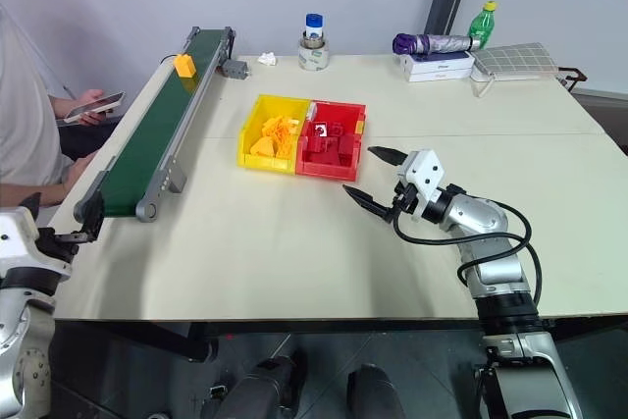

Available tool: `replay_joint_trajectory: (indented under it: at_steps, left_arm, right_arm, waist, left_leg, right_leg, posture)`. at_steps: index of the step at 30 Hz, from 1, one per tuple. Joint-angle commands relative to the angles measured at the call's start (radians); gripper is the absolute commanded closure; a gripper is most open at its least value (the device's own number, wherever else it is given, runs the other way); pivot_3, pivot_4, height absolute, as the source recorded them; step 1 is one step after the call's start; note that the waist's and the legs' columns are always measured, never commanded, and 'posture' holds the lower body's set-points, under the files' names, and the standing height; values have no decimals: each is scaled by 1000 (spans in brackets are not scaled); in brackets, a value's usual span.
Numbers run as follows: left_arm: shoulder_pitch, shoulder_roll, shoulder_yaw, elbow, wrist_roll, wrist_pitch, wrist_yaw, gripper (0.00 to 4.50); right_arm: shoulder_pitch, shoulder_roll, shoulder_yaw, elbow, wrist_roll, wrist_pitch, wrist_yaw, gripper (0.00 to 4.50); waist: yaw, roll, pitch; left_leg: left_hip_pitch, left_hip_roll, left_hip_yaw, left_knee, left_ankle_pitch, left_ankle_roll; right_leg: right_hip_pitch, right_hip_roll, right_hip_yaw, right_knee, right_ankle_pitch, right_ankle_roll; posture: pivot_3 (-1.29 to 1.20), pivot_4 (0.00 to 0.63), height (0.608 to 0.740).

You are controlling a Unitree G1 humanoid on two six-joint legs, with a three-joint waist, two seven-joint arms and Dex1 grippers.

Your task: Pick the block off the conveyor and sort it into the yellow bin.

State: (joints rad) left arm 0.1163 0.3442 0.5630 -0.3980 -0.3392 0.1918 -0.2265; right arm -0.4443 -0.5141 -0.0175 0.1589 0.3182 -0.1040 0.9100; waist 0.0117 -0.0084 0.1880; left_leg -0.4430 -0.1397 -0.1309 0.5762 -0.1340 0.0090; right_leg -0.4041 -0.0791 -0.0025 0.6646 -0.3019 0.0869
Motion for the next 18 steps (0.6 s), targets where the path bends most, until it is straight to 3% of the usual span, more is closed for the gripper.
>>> replay_joint_trajectory:
  at_steps: [1, 18]
  left_arm:
    - [-14, 12, -5, -24, -14, -4, -1, 76]
    - [-45, 47, -24, 30, -25, 16, -20, 76]
  right_arm:
    - [-22, 2, -17, -15, 3, -19, 3, 0]
    - [-8, 1, -19, -26, 4, -20, -1, 0]
  waist:
    - [0, 0, 0]
    - [-1, 0, 0]
  left_leg:
    - [0, 0, 0, 0, 0, 0]
    - [0, 0, 0, 0, 0, 0]
  right_leg:
    - [0, 0, 0, 0, 0, 0]
    - [-1, 0, 0, 0, 0, 0]
  posture:
    - [0, 150, 740]
    - [0, 150, 740]
